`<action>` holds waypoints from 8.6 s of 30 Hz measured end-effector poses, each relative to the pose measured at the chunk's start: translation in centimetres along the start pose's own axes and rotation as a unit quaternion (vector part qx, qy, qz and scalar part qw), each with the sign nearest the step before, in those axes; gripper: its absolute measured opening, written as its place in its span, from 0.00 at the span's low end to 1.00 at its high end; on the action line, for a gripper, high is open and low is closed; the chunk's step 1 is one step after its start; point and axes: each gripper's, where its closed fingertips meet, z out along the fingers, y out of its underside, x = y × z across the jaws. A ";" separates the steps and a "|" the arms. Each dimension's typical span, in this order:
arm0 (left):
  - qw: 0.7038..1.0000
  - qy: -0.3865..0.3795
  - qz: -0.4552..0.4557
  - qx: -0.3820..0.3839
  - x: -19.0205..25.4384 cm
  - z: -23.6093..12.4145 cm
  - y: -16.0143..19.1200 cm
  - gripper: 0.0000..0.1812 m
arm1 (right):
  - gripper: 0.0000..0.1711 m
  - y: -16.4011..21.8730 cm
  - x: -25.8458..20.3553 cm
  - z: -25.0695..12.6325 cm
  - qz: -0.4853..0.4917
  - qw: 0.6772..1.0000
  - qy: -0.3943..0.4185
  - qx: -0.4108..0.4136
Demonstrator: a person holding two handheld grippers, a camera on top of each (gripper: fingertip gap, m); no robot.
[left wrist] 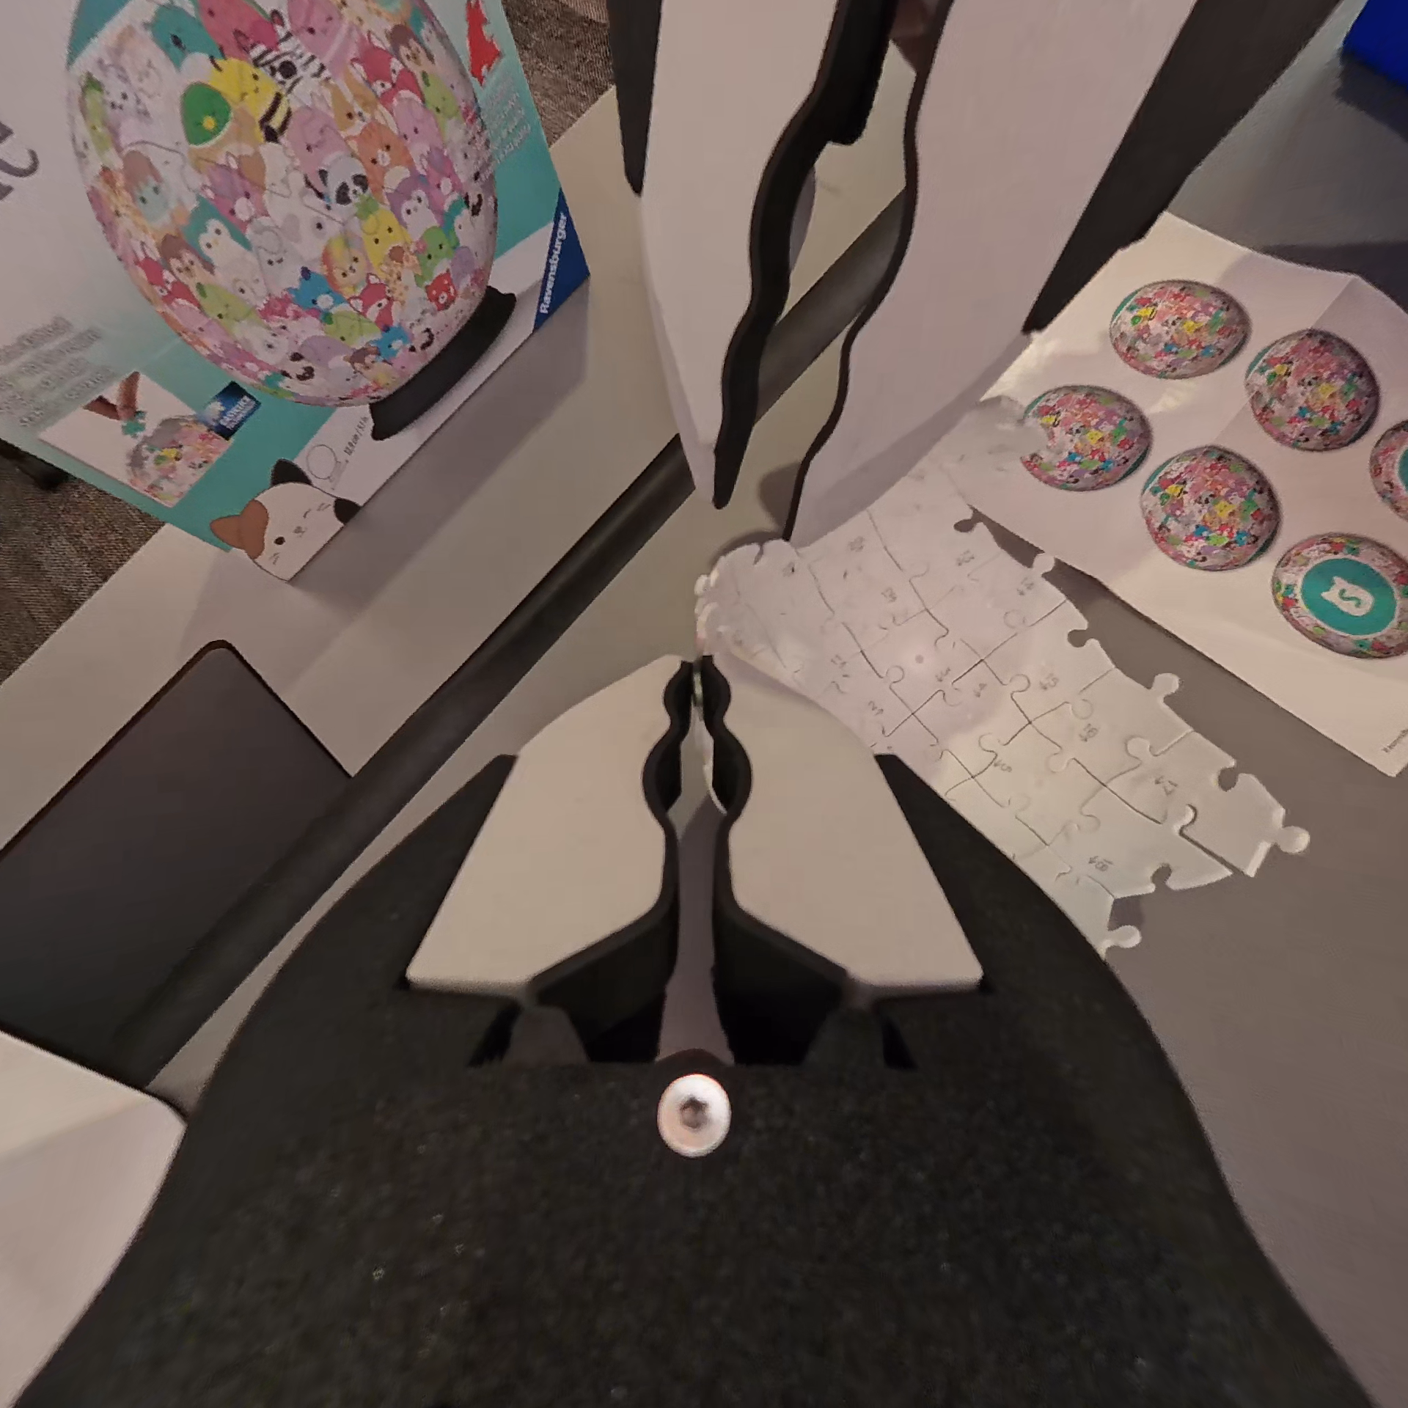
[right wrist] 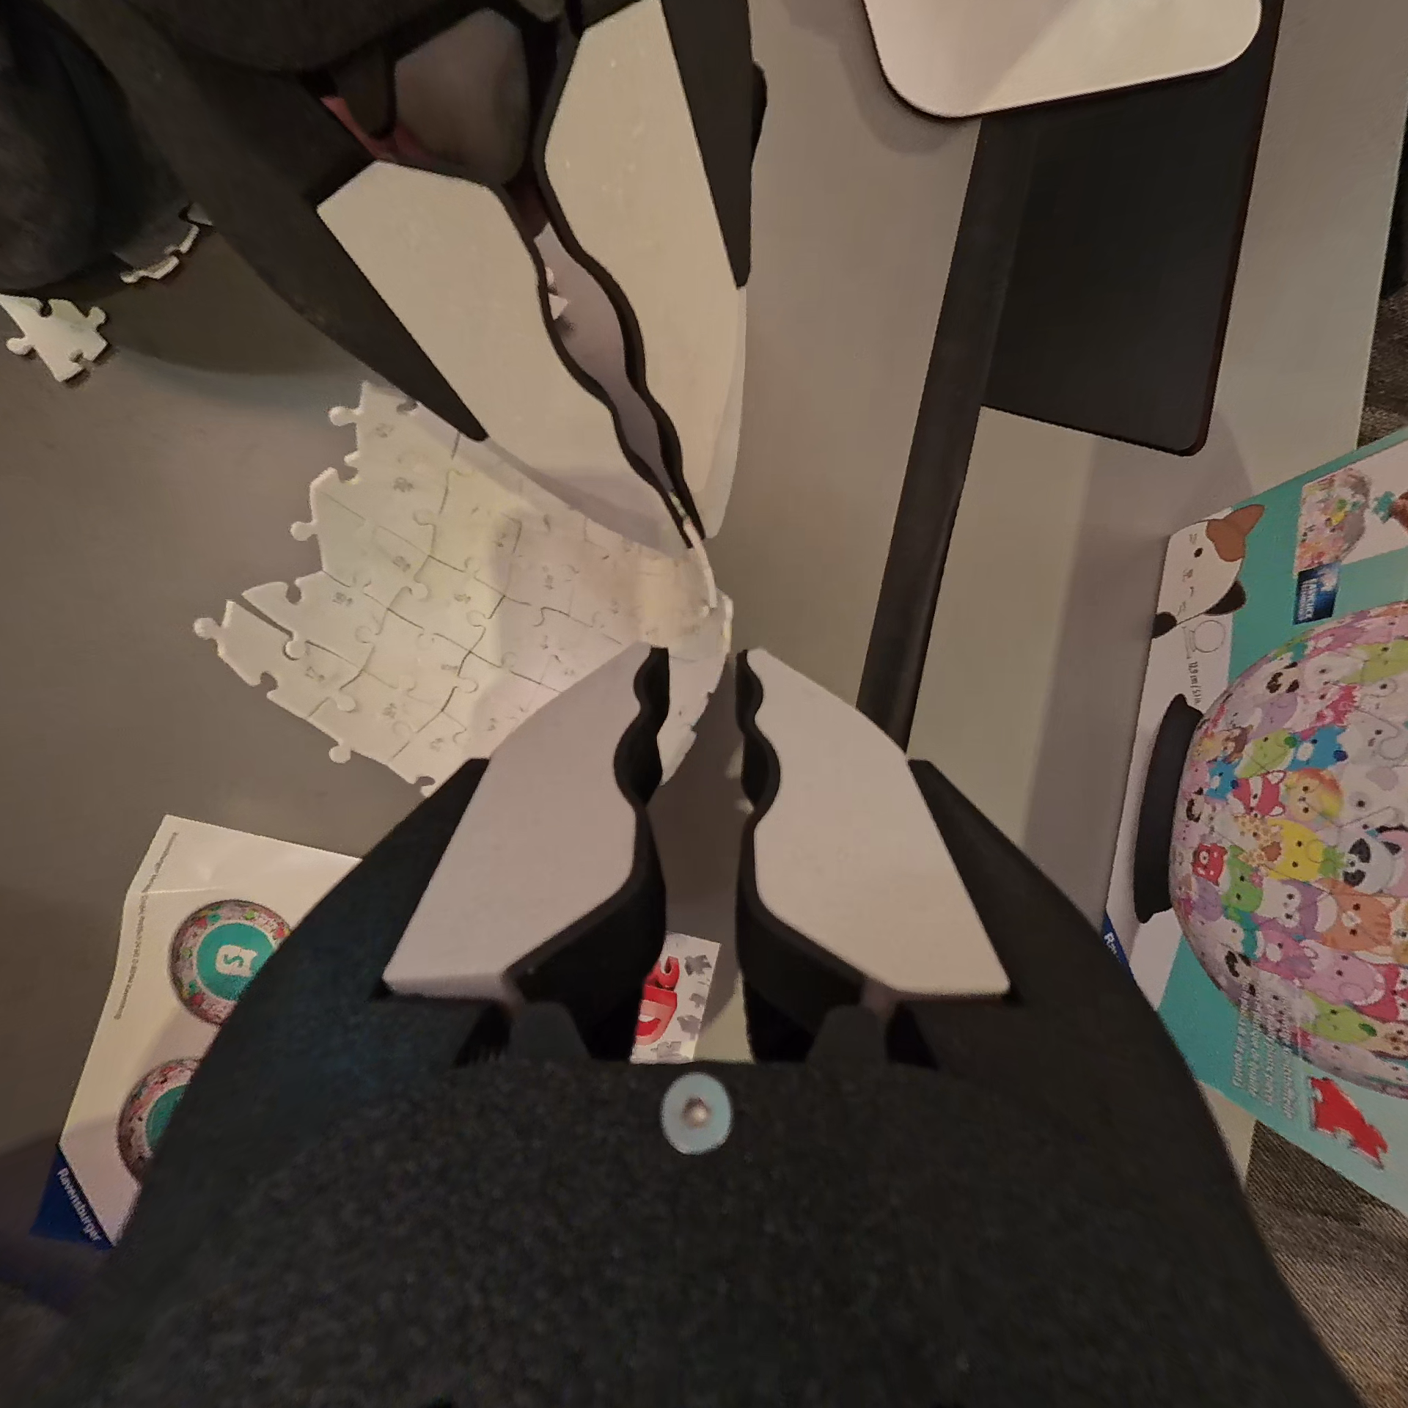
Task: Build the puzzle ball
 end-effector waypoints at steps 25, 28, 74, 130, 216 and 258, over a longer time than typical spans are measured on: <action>0.999 -0.032 -0.003 0.021 -1.5 -0.2 0.4 0.01 | 0.13 -0.8 1.3 3.4 -0.005 0.998 -0.065 -0.025; 0.999 -0.040 0.007 0.022 -1.7 -0.2 0.4 0.01 | 0.11 -0.8 1.4 3.3 -0.017 0.997 -0.058 -0.041; 0.996 -0.074 0.051 0.023 -2.2 -0.7 0.2 0.01 | 0.02 -0.9 2.1 4.0 -0.087 0.989 -0.064 -0.105; 0.998 -0.051 0.009 -0.023 -2.6 -1.2 2.0 0.02 | 0.24 -2.8 2.6 -1.0 -0.062 0.996 0.027 -0.062; 0.992 0.099 0.067 0.032 23.7 -15.6 14.7 0.18 | 0.22 -2.0 -34.9 8.5 0.255 0.941 0.203 0.096; 0.887 -0.085 0.440 0.115 30.3 -19.4 11.8 0.01 | 0.16 -5.7 -36.3 1.4 0.466 0.773 -0.136 0.409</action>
